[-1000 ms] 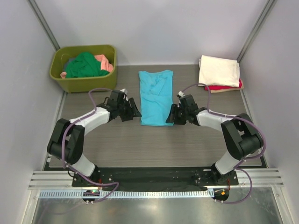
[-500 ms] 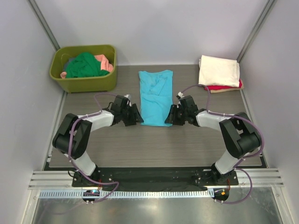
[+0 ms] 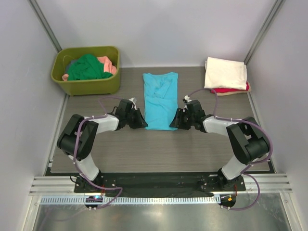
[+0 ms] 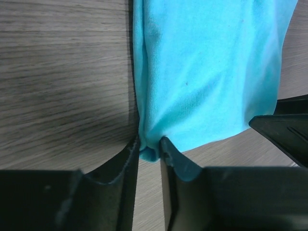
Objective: Fold and stack the t-shirts
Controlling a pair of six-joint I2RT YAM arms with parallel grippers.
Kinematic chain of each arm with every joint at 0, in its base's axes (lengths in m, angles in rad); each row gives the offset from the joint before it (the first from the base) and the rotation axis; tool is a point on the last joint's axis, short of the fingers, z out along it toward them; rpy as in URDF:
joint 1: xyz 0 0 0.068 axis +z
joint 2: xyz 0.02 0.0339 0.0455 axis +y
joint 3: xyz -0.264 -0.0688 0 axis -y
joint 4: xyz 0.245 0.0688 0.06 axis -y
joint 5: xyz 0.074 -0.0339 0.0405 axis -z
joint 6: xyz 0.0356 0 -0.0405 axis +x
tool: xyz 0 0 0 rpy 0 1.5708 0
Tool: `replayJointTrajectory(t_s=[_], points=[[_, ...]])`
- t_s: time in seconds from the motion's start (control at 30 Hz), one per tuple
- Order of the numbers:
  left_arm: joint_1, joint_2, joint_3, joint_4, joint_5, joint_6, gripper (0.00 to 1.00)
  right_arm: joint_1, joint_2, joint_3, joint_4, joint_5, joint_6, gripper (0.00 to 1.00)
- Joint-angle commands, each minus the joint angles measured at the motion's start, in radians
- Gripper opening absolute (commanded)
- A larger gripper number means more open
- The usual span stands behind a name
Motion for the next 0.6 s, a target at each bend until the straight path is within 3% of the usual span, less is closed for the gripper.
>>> replayJointTrajectory(t_s=[0.0,0.07,0.17,0.5,0.57], points=[[-0.006,0.038,-0.022,0.003,-0.010,0.003,0.24,-0.003,0.022,-0.054,-0.073,0.051,-0.016,0.47],[-0.006,0.051,-0.020,0.005,-0.012,-0.003,0.11,-0.004,0.022,-0.064,-0.072,0.050,-0.010,0.47],[-0.006,0.054,-0.023,0.006,-0.016,-0.009,0.02,-0.004,0.021,-0.086,-0.072,0.057,-0.004,0.46],[-0.006,0.035,-0.036,0.003,-0.027,-0.012,0.00,-0.004,-0.019,-0.153,-0.029,0.065,0.021,0.45],[-0.006,0.029,-0.043,0.003,-0.029,-0.012,0.00,-0.004,-0.028,-0.163,-0.029,0.074,0.025,0.41]])
